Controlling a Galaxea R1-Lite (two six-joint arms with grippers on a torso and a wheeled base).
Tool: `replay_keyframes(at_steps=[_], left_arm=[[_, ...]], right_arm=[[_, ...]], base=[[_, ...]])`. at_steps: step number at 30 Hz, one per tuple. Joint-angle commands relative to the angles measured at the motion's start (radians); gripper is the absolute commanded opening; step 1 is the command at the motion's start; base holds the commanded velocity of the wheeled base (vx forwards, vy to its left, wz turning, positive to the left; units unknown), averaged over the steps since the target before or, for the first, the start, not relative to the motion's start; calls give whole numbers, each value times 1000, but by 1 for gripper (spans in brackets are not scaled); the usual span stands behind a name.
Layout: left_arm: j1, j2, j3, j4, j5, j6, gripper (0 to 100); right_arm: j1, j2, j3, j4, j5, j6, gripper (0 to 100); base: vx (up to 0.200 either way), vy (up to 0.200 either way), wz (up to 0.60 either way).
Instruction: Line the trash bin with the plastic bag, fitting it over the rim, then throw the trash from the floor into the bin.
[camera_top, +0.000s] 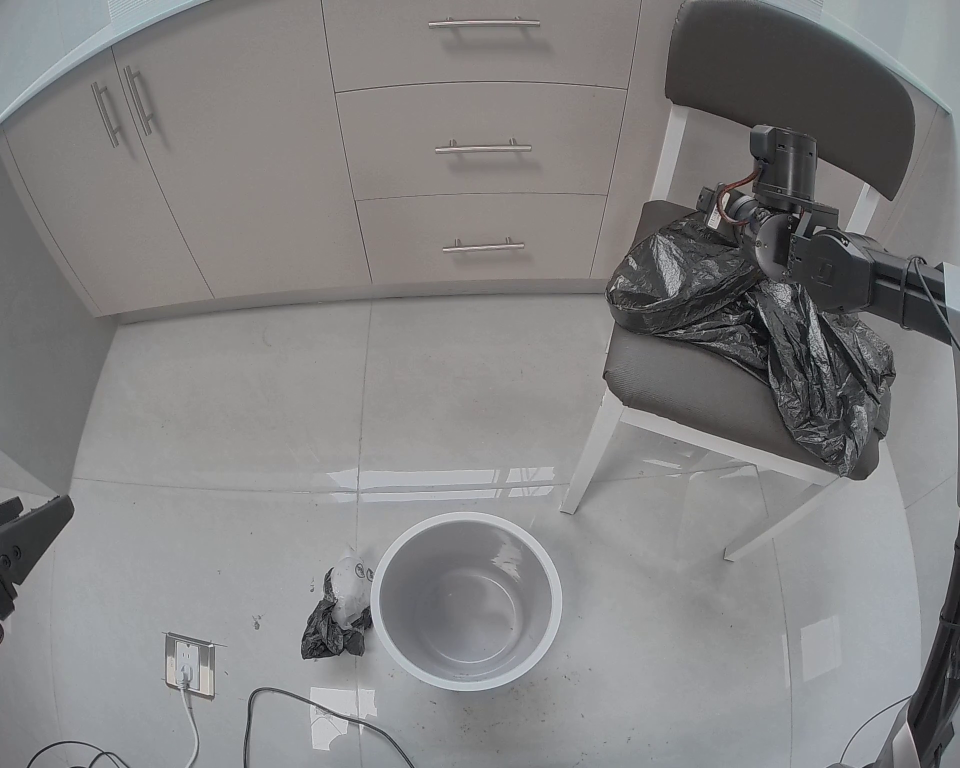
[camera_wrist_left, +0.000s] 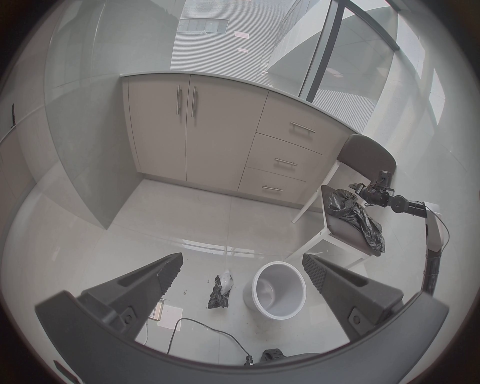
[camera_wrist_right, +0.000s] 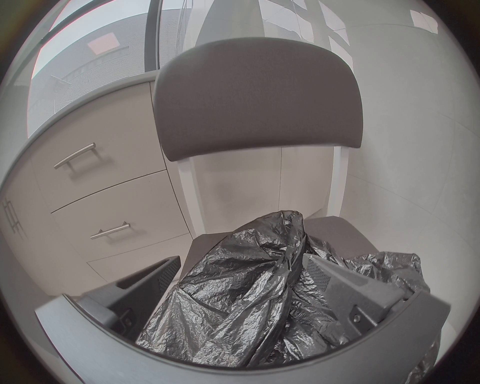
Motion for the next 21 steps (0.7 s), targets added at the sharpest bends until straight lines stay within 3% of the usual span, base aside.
replay_keyframes(at_steps=[1, 6, 21], left_arm=[[-1, 5, 8, 0, 0, 0, 100], [-2, -3, 32, -3, -2, 2, 100], [-8, -2, 58, -22, -3, 2, 100]], right_arm=[[-3, 17, 1, 0, -3, 8, 100], [-16, 42, -1, -1, -51, 26, 100], [-53, 106, -18, -3, -58, 51, 100]], base=[[0, 0, 0], [0, 0, 0], [0, 0, 0]])
